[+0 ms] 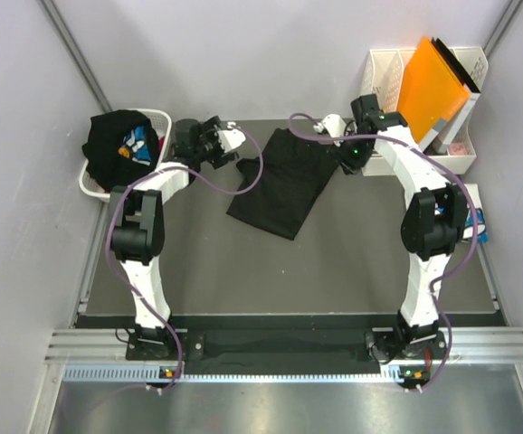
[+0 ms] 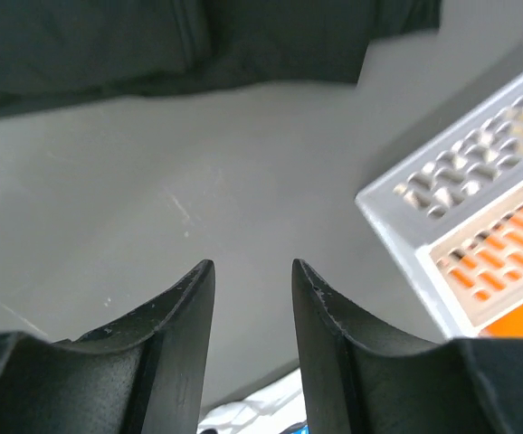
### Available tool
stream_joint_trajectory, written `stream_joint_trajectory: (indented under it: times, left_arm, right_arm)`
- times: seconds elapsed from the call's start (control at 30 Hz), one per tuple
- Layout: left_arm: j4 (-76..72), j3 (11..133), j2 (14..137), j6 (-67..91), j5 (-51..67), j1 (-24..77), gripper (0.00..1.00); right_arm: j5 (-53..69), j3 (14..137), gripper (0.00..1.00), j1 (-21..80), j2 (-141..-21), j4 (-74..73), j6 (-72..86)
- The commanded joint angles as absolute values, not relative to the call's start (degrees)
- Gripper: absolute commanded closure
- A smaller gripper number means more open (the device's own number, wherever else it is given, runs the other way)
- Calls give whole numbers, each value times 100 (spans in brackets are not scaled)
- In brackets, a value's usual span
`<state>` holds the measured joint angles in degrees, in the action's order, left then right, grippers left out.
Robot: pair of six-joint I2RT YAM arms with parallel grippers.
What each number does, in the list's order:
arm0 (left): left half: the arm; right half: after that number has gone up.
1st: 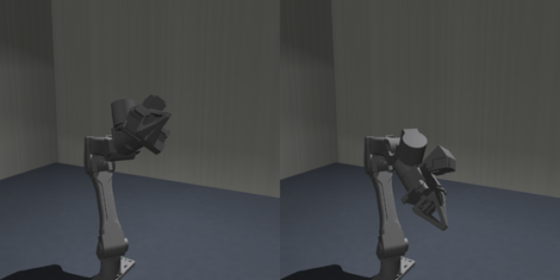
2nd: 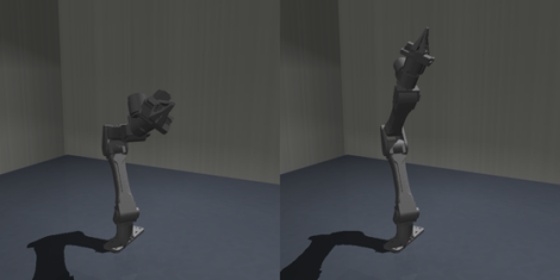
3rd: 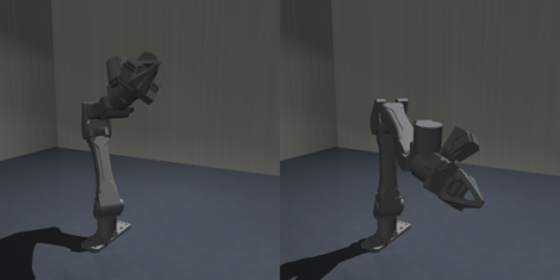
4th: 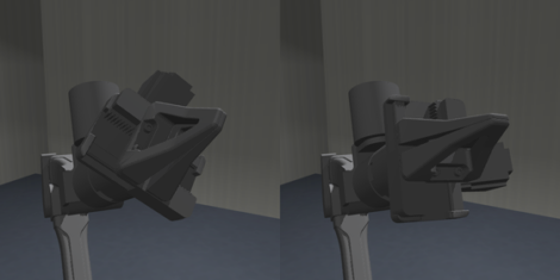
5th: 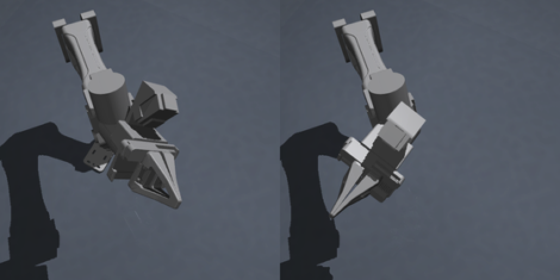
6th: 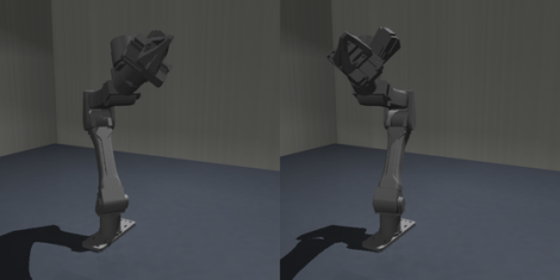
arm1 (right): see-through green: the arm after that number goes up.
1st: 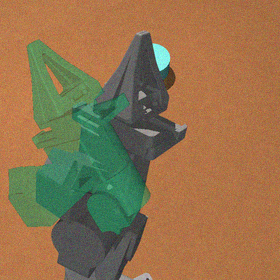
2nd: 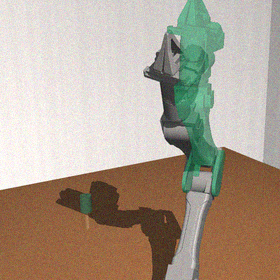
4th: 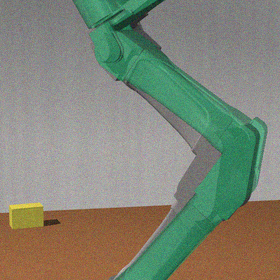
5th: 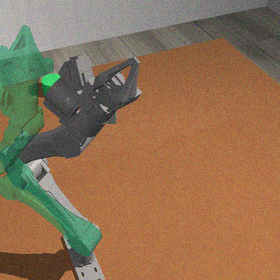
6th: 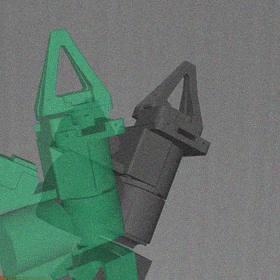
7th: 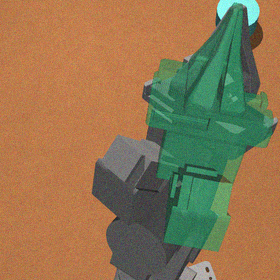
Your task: Fold and stack the t-shirts
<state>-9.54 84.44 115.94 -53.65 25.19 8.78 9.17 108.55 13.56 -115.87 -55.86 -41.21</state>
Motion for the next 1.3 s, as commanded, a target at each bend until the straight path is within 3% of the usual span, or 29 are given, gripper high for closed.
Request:
stream_joint_trajectory:
  times: [0.0,0.17,0.3,0.4,0.63,0.8,0.97,1.27]
  left_arm:
    - [-1486,7990,11013,-5264,2004,844,14]
    - [-205,8541,10968,-4809,2625,967,13]
    - [1709,9578,11223,-4159,3970,941,12]
    - [2345,10141,11539,-4140,5034,932,11]
    - [5085,12391,13208,-4701,5485,914,14]
    - [4774,12367,13781,-4484,4915,923,20]
    - [3956,12024,13711,-4184,4474,923,19]
    - [4007,12304,13632,-4149,5018,897,17]
  right_arm:
    - [1353,11776,64,1521,-11916,-5757,-4070]
    - [1863,12831,68,1521,-12436,-6047,-3517]
    - [1916,12674,67,1521,-12410,-5898,-3402]
    - [1916,12490,67,1521,-12322,-5880,-3401]
    - [1522,12077,65,1521,-11962,-5827,-3682]
    - [1257,11655,64,1529,-11549,-5730,-3884]
    - [1081,11233,64,1503,-11233,-5625,-3973]
    - [1055,11381,64,1494,-11373,-5651,-3929]
